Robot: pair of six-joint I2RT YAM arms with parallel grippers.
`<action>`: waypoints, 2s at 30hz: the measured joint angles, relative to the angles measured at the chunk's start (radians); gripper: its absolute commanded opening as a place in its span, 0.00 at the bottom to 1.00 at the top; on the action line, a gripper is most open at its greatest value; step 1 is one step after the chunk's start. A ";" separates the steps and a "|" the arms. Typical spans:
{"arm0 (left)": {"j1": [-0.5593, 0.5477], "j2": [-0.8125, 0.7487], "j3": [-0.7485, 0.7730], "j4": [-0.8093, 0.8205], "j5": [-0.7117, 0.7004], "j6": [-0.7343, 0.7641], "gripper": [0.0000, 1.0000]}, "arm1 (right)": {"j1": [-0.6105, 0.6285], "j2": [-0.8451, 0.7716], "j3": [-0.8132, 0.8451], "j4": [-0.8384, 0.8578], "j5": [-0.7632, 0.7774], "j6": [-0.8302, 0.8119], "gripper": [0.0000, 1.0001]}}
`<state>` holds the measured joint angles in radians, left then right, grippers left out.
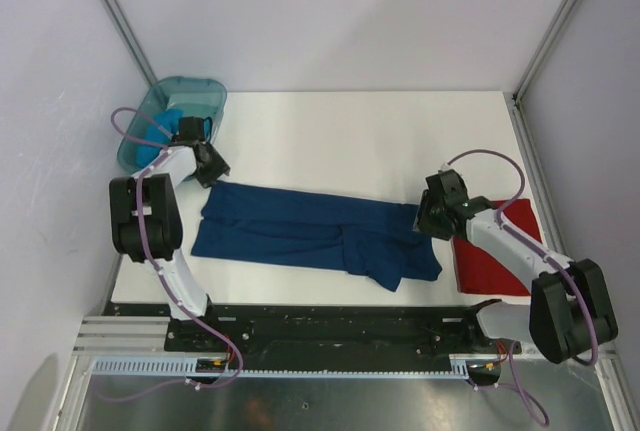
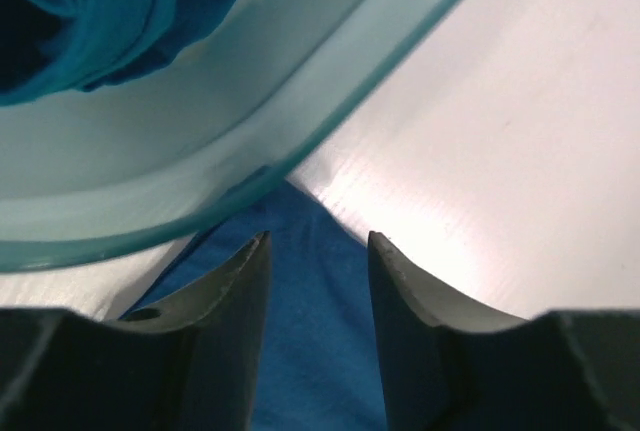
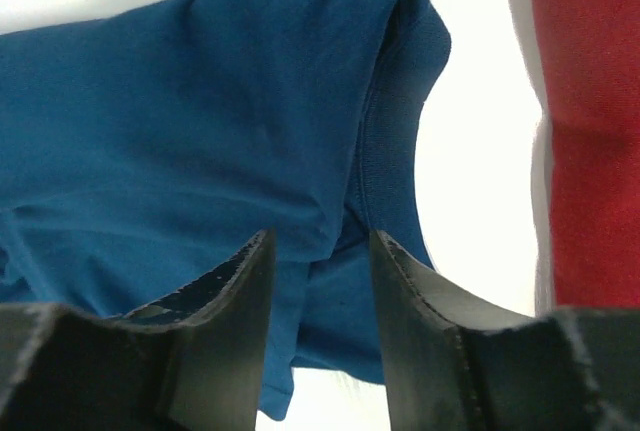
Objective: Fold and stack the t-shirts
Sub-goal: Fold the other side of the tshirt into a rectangle
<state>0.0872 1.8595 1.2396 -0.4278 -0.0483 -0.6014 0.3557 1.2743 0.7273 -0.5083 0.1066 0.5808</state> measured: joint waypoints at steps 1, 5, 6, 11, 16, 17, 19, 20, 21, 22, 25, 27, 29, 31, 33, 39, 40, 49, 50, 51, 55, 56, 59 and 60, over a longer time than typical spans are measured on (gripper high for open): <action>0.000 -0.013 0.000 -0.001 0.005 0.008 0.54 | 0.000 -0.018 0.002 -0.006 0.000 -0.001 0.50; -0.001 -0.089 0.000 -0.002 0.034 0.035 0.55 | 0.003 -0.082 0.010 -0.036 -0.003 -0.002 0.48; -0.004 -0.116 -0.002 -0.001 0.042 0.040 0.54 | 0.009 -0.105 0.010 -0.051 -0.002 -0.001 0.47; -0.064 -0.286 -0.074 0.014 0.072 0.065 0.50 | 0.067 -0.179 0.008 -0.114 -0.013 0.016 0.41; -0.251 -0.405 -0.192 0.018 0.111 0.077 0.46 | 0.218 -0.267 -0.059 -0.133 -0.055 0.091 0.40; -0.290 -0.416 -0.215 0.017 0.117 0.077 0.46 | 0.249 -0.280 -0.082 -0.135 -0.064 0.111 0.40; -0.367 -0.428 -0.259 0.014 0.135 0.076 0.45 | 0.305 -0.298 -0.132 -0.139 -0.077 0.159 0.40; -0.403 -0.430 -0.276 0.011 0.142 0.076 0.45 | 0.330 -0.303 -0.155 -0.140 -0.085 0.182 0.40; -0.437 -0.431 -0.291 0.006 0.150 0.075 0.44 | 0.352 -0.304 -0.176 -0.140 -0.092 0.207 0.40; -0.463 -0.431 -0.300 0.002 0.158 0.074 0.44 | 0.369 -0.304 -0.192 -0.140 -0.097 0.223 0.40; -0.562 -0.431 -0.325 -0.002 0.179 0.066 0.43 | 0.421 -0.304 -0.235 -0.136 -0.109 0.284 0.40; -0.626 -0.431 -0.332 -0.003 0.192 0.058 0.43 | 0.443 -0.299 -0.249 -0.122 -0.116 0.317 0.40; -0.687 -0.426 -0.333 -0.002 0.207 0.051 0.43 | 0.457 -0.283 -0.256 -0.100 -0.120 0.344 0.40; -0.753 -0.407 -0.333 -0.001 0.225 0.045 0.42 | 0.470 -0.260 -0.260 -0.072 -0.124 0.373 0.40; -0.797 -0.384 -0.333 0.002 0.235 0.039 0.42 | 0.478 -0.251 -0.262 -0.058 -0.123 0.389 0.38; -0.905 -0.291 -0.333 0.016 0.265 0.018 0.42 | 0.490 -0.229 -0.266 -0.037 -0.105 0.426 0.21; -0.919 -0.277 -0.332 0.022 0.272 0.015 0.42 | 0.492 -0.229 -0.266 -0.037 -0.100 0.431 0.16; -0.982 -0.195 -0.300 0.070 0.315 -0.025 0.41 | 0.492 -0.235 -0.266 -0.040 -0.063 0.462 0.00; -0.984 -0.193 -0.298 0.075 0.317 -0.029 0.41 | 0.492 -0.235 -0.266 -0.040 -0.062 0.463 0.00; -0.986 -0.190 -0.293 0.079 0.319 -0.031 0.41 | 0.492 -0.237 -0.266 -0.040 -0.062 0.463 0.00; -0.988 -0.180 -0.278 0.093 0.319 -0.040 0.41 | 0.492 -0.241 -0.266 -0.042 -0.061 0.463 0.00; -0.988 -0.177 -0.275 0.094 0.319 -0.045 0.41 | 0.492 -0.242 -0.266 -0.043 -0.061 0.463 0.00; -0.993 -0.166 -0.268 0.102 0.318 -0.052 0.41 | 0.492 -0.250 -0.266 -0.050 -0.060 0.463 0.00; -0.995 -0.162 -0.267 0.104 0.318 -0.055 0.40 | 0.492 -0.252 -0.266 -0.051 -0.059 0.463 0.00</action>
<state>-0.9081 1.6978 0.9730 -0.3237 0.2699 -0.6559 0.8482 1.0222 0.4618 -0.5594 0.0479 1.0439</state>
